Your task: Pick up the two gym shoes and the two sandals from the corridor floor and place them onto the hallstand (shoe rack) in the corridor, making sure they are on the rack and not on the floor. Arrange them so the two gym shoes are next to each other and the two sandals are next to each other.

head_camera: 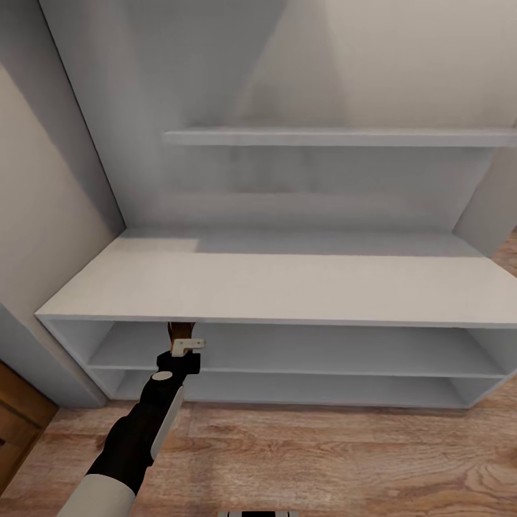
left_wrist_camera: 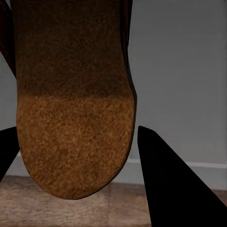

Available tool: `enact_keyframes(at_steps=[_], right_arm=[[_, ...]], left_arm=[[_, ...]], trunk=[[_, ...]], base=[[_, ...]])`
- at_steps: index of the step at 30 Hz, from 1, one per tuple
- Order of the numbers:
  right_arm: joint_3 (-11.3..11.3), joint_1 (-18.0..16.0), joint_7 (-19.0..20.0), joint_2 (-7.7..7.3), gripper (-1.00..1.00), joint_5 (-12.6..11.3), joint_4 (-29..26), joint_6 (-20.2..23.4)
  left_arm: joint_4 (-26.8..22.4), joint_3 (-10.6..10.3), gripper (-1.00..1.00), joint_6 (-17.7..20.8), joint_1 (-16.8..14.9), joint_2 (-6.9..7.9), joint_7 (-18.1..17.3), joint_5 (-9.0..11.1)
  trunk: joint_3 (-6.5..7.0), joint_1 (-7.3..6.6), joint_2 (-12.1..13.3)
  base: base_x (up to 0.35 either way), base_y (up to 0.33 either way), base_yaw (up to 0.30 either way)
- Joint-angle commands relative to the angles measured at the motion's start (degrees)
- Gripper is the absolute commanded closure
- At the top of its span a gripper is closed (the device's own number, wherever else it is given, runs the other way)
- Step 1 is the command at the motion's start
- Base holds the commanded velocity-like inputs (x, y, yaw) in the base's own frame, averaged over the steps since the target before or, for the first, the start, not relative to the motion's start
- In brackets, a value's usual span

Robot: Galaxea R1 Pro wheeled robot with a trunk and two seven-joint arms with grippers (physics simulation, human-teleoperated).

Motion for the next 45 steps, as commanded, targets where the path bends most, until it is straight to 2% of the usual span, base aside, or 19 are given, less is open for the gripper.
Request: enact_keyframes(at_steps=[1, 45], right_arm=[[0.0, 0.0, 0.0, 0.0, 1.0, -0.1, 0.0, -0.2], [0.1, 0.0, 0.0, 0.08, 1.0, -0.1, 0.0, -0.2]], left_arm=[[0.0, 0.0, 1.0, 0.0, 0.0, 0.0, -0.1, -0.1], [0.8, 0.0, 1.0, 0.0, 0.0, 0.0, -0.1, -0.1]], trunk=[[0.0, 0.0, 0.0], [0.0, 0.0, 0.0]], base=[[0.008, 0.0, 0.0], [0.017, 0.0, 0.0]])
